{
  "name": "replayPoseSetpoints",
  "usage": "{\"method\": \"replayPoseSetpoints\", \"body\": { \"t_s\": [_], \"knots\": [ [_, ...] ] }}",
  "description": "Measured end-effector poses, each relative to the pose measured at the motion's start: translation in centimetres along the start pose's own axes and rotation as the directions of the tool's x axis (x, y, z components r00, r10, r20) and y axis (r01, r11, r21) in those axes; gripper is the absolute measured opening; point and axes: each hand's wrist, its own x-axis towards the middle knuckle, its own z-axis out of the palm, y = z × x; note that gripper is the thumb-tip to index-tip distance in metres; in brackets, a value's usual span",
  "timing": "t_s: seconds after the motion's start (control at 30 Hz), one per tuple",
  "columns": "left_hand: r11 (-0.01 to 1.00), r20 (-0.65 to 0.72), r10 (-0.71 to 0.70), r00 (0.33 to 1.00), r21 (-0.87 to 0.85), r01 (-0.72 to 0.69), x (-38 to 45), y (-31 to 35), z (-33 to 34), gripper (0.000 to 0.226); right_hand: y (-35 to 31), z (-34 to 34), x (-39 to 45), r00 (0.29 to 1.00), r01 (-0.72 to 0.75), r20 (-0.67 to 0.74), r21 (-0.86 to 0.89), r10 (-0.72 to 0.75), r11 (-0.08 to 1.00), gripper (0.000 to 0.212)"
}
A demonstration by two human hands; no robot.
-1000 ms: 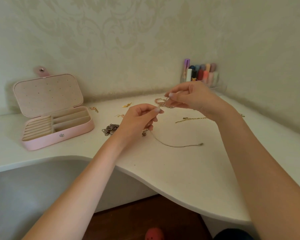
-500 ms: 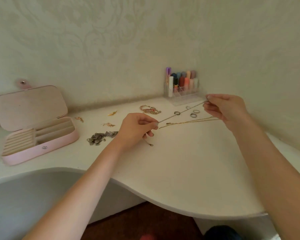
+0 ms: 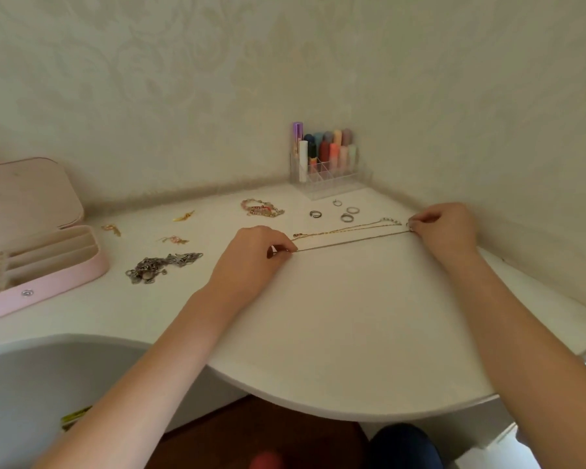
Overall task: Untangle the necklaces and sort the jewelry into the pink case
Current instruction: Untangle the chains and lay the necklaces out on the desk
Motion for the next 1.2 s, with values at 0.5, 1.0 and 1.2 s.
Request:
{"method": "replayPoseSetpoints", "body": {
  "t_s": [0.5, 1.0, 1.2],
  "knots": [
    [0.967, -0.079, -0.069, 0.995, 0.241, 0.086, -1.4, 0.6, -0.4, 0.039, -0.9, 0.6, -1.1, 0.990, 0.106, -0.055, -0.354, -0.133, 0.929, 0.030],
    [0.995, 0.097, -0.090, 0.991, 0.051, 0.085, -1.9, 0.8, -0.3, 0.031, -0.9, 0.7, -2.1, 0.998, 0.032, 0.059, -0.584, 0.003, 0.811, 0.031],
    [0.995, 0.006, -0.093, 0.996, 0.028, 0.093, -1.9, 0.8, -0.4, 0.038, -2.0, 0.6, -2.3, 0.986, 0.137, -0.023, -0.439, -0.164, 0.888, 0.035]
  ]
}}
